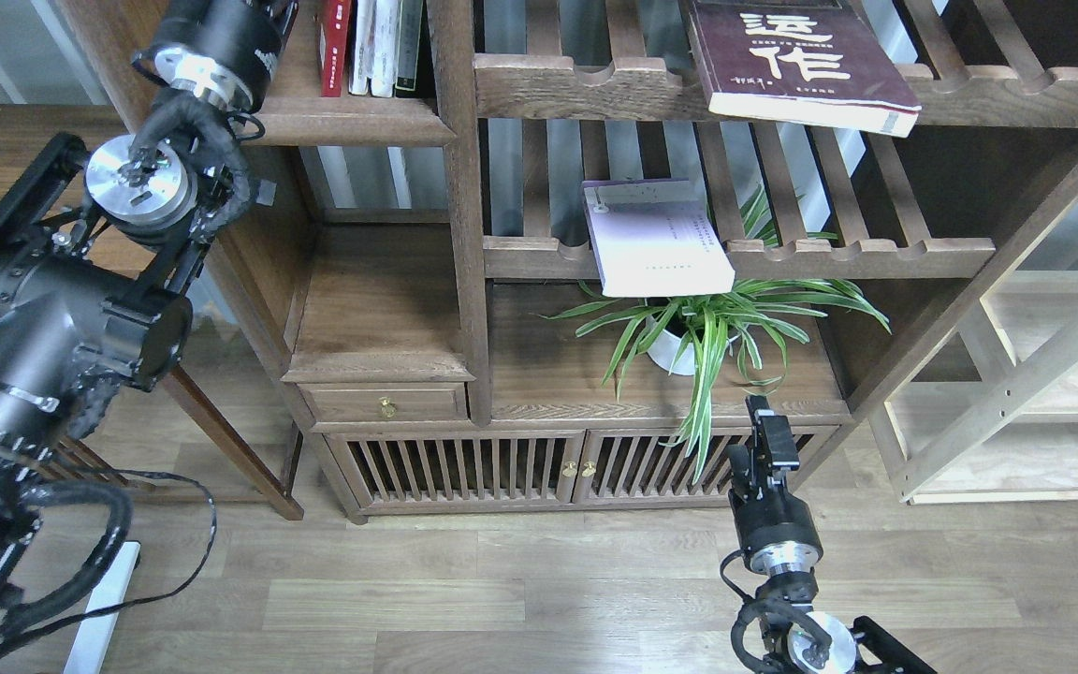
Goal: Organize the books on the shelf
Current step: 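Lower the left gripper from the upper shelf and raise the right gripper, then reach the right gripper up to the maroon book on the top shelf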
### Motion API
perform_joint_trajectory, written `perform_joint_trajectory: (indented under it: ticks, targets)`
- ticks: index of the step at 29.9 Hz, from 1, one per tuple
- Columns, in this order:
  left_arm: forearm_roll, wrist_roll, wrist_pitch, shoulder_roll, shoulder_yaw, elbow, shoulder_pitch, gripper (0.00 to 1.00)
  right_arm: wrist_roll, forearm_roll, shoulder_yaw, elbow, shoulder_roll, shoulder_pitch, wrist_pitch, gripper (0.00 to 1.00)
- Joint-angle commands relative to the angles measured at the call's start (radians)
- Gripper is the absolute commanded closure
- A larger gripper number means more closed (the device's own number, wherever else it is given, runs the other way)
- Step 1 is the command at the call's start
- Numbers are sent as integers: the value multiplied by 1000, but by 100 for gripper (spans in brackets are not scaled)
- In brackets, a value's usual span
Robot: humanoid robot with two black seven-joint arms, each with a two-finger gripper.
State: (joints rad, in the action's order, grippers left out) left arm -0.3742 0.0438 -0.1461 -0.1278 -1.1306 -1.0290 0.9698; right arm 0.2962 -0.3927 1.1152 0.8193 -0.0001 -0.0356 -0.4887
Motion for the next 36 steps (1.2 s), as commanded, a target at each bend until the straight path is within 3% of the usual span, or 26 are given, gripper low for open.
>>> perform_joint_trajectory:
  ticks: [1, 14, 20, 25, 28, 33, 36]
  targets:
    - [0, -1, 28, -36, 2, -101, -55, 25, 0, -1, -2, 3, 0, -1, 0, 0]
    - [-2, -24, 65, -164, 20, -419, -227, 25, -2, -2, -6, 116, 0, 3, 0, 0]
    - [0, -68, 50, -204, 25, -526, -344, 24, 0, -3, 0, 190, 0, 11, 0, 0]
    - [34, -128, 11, -214, 31, -539, -421, 23, 3, -3, 0, 283, 0, 22, 0, 0]
    - [60, -142, -24, -211, 31, -536, -471, 22, 5, -3, 5, 342, 0, 28, 0, 0]
    - [63, -205, -142, -214, 23, -510, -560, 22, 3, -3, 55, 383, 0, 23, 0, 0]
    - [64, -211, -182, -219, 9, -484, -598, 22, 0, -3, 83, 389, 0, 10, 15, 0]
